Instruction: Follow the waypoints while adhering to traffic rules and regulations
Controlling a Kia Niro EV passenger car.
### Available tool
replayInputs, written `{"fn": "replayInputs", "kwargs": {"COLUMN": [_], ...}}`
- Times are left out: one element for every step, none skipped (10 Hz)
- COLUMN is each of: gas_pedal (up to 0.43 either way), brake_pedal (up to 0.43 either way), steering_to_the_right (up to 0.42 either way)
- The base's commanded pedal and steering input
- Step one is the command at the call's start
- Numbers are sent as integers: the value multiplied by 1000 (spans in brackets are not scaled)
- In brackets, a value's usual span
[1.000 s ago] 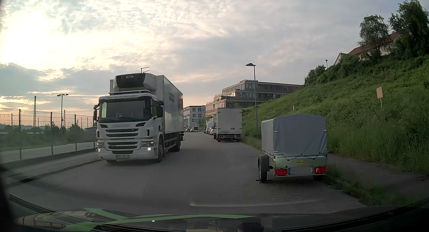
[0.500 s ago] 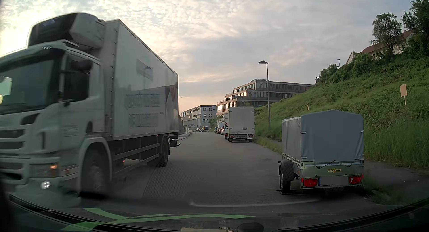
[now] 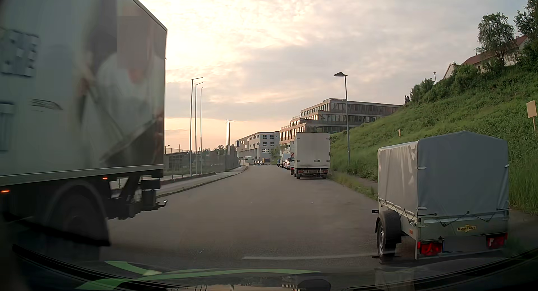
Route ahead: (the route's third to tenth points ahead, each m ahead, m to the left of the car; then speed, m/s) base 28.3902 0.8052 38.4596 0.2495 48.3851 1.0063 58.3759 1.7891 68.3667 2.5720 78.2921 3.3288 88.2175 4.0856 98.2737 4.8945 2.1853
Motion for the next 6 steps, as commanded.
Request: {"fn": "replayInputs", "kwargs": {"gas_pedal": [0, 0, 0, 0, 0, 0], "brake_pedal": [0, 0, 0, 0, 0, 0], "steering_to_the_right": [-131, -147, -151, -142, -131, -118]}}
